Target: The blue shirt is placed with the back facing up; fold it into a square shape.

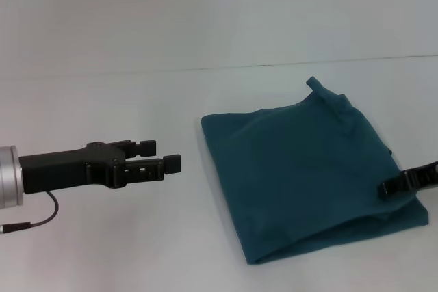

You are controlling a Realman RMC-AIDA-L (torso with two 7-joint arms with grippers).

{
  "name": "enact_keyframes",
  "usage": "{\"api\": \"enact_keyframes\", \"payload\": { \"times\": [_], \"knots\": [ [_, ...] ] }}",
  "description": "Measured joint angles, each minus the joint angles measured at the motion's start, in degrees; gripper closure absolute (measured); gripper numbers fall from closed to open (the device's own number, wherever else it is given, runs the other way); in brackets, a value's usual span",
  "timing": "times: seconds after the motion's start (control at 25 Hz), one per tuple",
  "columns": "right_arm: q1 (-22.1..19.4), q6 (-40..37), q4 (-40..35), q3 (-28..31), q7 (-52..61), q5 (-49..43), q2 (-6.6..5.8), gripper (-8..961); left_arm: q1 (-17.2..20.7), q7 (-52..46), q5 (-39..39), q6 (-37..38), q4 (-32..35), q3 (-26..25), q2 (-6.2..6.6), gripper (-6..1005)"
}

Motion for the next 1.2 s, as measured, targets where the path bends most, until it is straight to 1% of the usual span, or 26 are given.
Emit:
{"api": "enact_keyframes", "payload": {
  "times": [0.16, 0.4, 0.6, 0.92, 1.2],
  "knots": [
    [0.03, 0.28, 0.39, 0.08, -0.06, 0.17, -0.07, 250, 0.01, -0.05, 0.00, 0.02, 0.00, -0.12, 0.05, 125],
    [-0.10, 0.41, 0.40, 0.29, -0.03, 0.19, -0.08, 460, -0.10, -0.09, 0.04, 0.00, 0.00, -0.09, 0.06, 125],
    [-0.22, -0.22, -0.22, 0.67, -0.06, 0.69, -0.10, 707, -0.24, -0.09, 0.10, -0.08, 0.00, 0.10, 0.06, 125],
    [-1.11, -4.13, -6.75, 0.83, 1.00, 1.42, 0.06, 922, -0.37, 0.06, 0.18, -0.14, 0.00, -0.08, 0.15, 125],
    [-1.28, -7.13, -11.00, 0.48, 2.84, 1.46, 0.21, 938, -0.38, 0.32, 0.18, -0.23, -0.06, -0.17, 0.15, 125]
  ]
}}
